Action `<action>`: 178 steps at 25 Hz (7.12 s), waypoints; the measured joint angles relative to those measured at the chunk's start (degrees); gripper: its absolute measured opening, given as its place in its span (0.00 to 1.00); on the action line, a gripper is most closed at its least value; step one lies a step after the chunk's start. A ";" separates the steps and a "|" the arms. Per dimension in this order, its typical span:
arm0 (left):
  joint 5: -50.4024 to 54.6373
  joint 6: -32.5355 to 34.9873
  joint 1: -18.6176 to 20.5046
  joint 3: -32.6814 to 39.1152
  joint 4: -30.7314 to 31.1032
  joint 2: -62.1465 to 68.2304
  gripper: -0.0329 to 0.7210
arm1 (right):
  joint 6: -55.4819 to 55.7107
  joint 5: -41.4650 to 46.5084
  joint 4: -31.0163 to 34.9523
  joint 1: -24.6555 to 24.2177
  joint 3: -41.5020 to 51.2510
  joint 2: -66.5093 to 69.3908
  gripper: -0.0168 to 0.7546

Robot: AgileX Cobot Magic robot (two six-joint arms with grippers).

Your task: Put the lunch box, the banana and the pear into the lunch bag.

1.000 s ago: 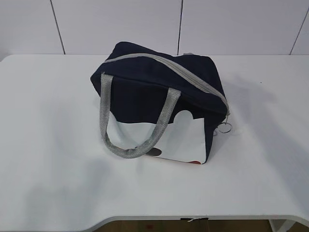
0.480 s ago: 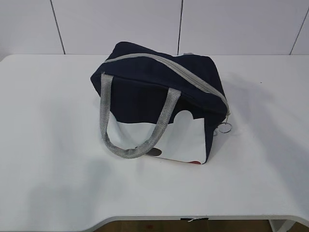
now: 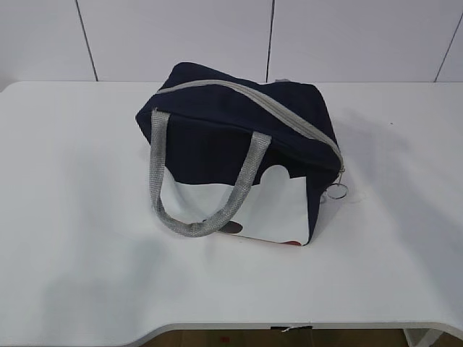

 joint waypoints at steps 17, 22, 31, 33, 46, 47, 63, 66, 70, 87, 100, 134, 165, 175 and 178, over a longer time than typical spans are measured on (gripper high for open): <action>0.00 0.00 0.00 0.00 -0.08 0.00 0.43 | -2.95 -3.94 0.00 0.00 1.31 0.00 0.52; 0.00 0.00 0.00 0.00 -0.08 0.00 0.43 | -3.95 -4.92 0.00 0.00 1.66 0.00 0.52; 0.00 0.00 0.00 0.00 -0.12 0.00 0.43 | -4.20 -6.49 -2.85 0.00 2.56 0.00 0.52; 0.00 0.00 0.00 0.00 -0.12 0.00 0.43 | -3.31 -6.49 -4.30 0.00 2.86 0.00 0.52; 0.00 0.00 0.00 0.00 -0.12 0.00 0.43 | 11.43 -6.20 -16.93 0.00 3.00 0.00 0.52; 0.00 0.00 0.00 0.00 -0.12 0.00 0.43 | 12.45 -6.06 -17.89 0.00 3.00 0.00 0.52; -0.02 0.00 0.00 0.00 -0.12 0.00 0.43 | 42.86 2.52 -44.10 0.00 3.00 -0.39 0.52; -0.12 0.00 0.00 0.00 -0.12 0.00 0.43 | 46.73 3.57 -49.36 0.00 3.00 -1.46 0.52; -0.12 0.00 0.00 0.00 -0.12 0.00 0.43 | 51.27 4.66 -55.52 0.00 3.00 -3.48 0.52; -0.12 0.00 0.00 0.00 -0.12 0.00 0.43 | 72.14 21.04 -81.69 0.00 3.00 -17.53 0.52; -0.12 0.00 0.00 0.00 -0.12 0.00 0.43 | 87.55 35.06 -101.59 0.00 3.00 -28.71 0.52; -0.12 0.00 0.00 0.00 -0.12 0.00 0.43 | 90.47 63.27 -111.40 0.00 6.93 -44.33 0.52; -0.12 0.00 0.00 0.00 -0.12 0.00 0.43 | 90.58 60.84 -109.11 0.00 15.01 -44.33 0.50; -0.12 0.00 0.25 0.00 -0.12 0.00 0.43 | 90.58 60.84 -109.08 0.00 15.01 -44.33 0.50; -0.12 0.00 1.05 0.00 -0.12 0.00 0.43 | 90.58 60.84 -109.08 0.00 15.01 -44.33 0.50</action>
